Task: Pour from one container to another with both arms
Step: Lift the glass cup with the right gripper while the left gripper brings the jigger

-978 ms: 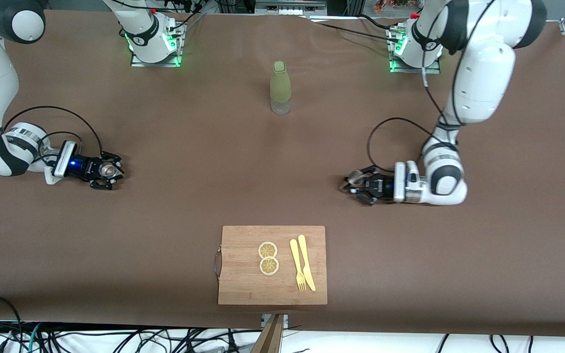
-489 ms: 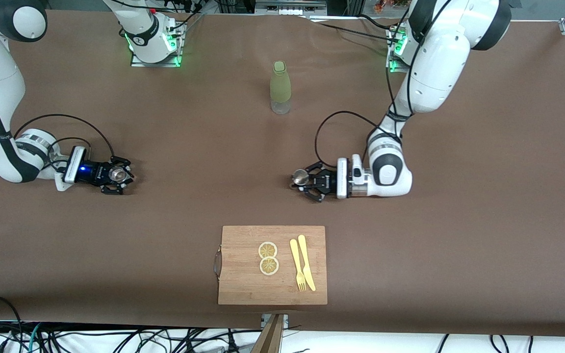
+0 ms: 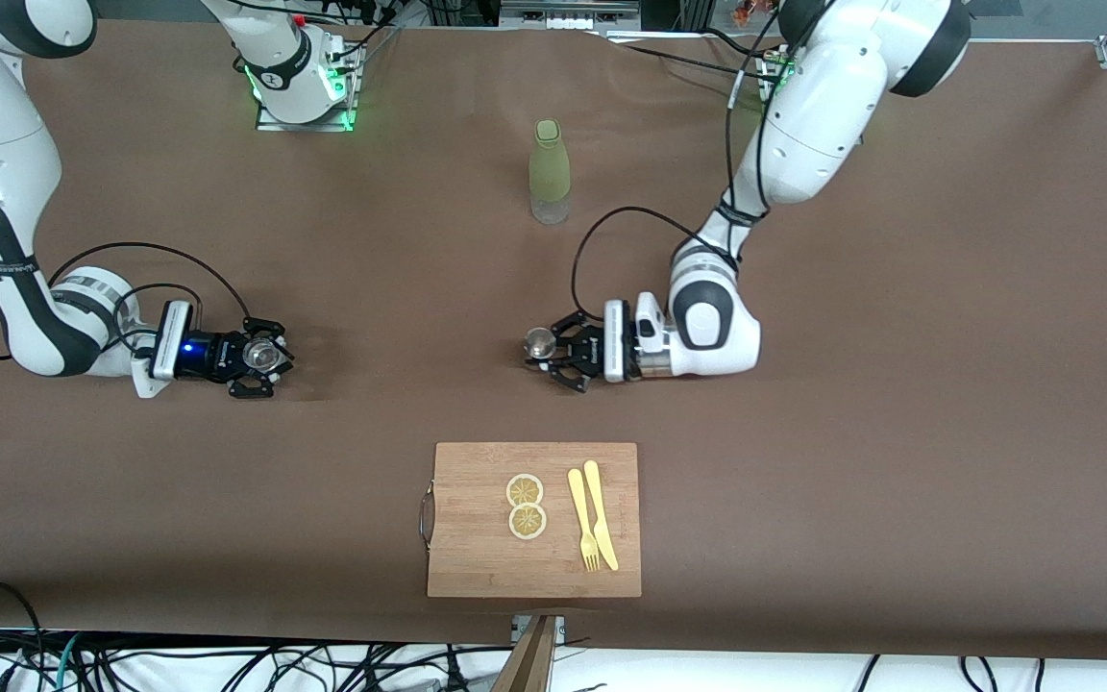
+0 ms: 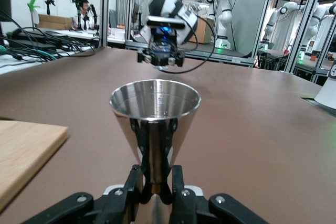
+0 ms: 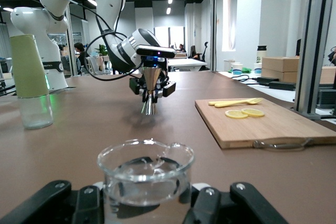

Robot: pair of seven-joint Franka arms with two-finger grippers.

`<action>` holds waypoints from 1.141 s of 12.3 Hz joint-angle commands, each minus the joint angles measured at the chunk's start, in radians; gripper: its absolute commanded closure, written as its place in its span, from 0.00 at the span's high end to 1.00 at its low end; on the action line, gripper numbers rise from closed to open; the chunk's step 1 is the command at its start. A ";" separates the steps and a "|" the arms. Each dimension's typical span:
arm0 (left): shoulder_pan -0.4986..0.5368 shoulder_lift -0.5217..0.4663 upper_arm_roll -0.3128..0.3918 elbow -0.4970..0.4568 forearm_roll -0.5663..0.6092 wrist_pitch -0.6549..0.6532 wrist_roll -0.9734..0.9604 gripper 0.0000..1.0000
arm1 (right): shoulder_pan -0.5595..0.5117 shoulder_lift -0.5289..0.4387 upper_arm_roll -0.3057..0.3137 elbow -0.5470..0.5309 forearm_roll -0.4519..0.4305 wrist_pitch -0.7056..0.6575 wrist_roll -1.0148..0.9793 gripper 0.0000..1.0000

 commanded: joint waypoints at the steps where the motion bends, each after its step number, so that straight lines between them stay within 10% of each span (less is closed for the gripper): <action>1: -0.049 0.041 -0.003 0.080 -0.074 0.045 -0.001 0.00 | 0.040 -0.128 0.025 -0.087 0.001 0.068 0.100 0.06; 14: -0.162 0.077 -0.015 0.198 -0.127 0.268 -0.042 0.00 | 0.159 -0.406 0.195 -0.222 0.009 0.283 0.323 0.06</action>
